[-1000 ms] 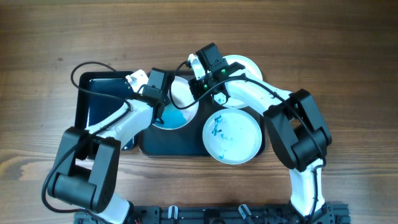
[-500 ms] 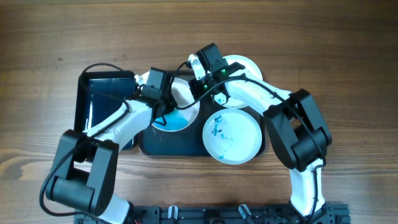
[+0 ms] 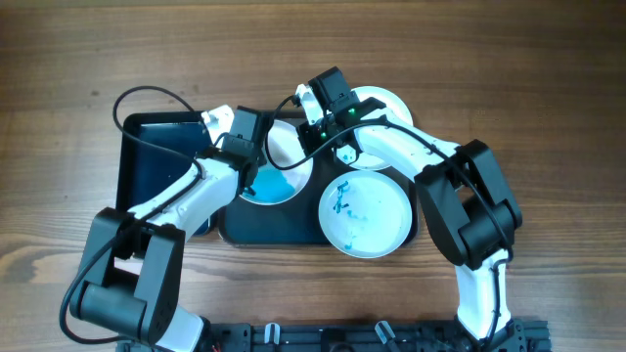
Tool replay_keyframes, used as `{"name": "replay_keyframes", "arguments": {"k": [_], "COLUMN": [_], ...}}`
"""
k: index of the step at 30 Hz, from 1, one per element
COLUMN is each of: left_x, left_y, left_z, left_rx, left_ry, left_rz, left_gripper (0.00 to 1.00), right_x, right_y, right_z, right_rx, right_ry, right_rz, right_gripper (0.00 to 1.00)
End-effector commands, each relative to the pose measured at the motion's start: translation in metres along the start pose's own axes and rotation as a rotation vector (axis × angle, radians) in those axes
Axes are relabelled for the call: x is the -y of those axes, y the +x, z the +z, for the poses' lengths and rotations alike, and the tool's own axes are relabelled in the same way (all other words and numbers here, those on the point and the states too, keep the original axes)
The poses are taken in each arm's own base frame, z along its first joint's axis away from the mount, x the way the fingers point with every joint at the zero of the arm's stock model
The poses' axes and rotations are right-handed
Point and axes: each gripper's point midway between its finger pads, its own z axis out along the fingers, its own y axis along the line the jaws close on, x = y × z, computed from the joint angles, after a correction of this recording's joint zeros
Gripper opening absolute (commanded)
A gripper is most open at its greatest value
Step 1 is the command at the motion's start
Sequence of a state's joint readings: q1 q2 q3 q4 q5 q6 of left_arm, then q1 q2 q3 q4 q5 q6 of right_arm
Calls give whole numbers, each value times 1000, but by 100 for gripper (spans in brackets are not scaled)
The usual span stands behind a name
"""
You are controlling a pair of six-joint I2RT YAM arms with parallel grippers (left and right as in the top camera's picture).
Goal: Clean dirty plates on tray and stack at the side
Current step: 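Hold the plate with the right gripper and scrub it with the left sponge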
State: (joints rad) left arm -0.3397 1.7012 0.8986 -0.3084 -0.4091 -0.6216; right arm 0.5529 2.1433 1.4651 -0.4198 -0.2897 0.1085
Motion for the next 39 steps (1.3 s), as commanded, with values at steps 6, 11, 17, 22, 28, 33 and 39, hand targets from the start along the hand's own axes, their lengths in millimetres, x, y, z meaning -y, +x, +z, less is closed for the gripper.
{"name": "replay_keyframes", "arguments": {"k": [6,11,17,22,28,33,39], "left_x": [62,13,-20,-33,29,68,18], "left_y": [17,58,42,1,-23,26,69], "left_z": [-12,-7,-2,-1,-1,-12,8], "left_rx": [-141,-288,-187,16,88,-167,-287], "left_ry": [341,130,-44,-163,128,390,168], "left_rz": [-16,53,181,156,55,93,151], "left_gripper": [4,4,4,4,4,4,4], "right_x": [0,0,1,1,1,1,1], "right_y": [-9,-9,-9,-8,-8,-7,-9], "right_z": [-2,-2,-2,-2,-2,-2,-2], "right_rx": [19,19,18,15,14,12,18], "right_ry": [1,1,1,2,2,2,1], "right_rz": [-3,-4,-6,-5,-4,-3,-6], "right_gripper": [4,4,4,4,4,4,4]}}
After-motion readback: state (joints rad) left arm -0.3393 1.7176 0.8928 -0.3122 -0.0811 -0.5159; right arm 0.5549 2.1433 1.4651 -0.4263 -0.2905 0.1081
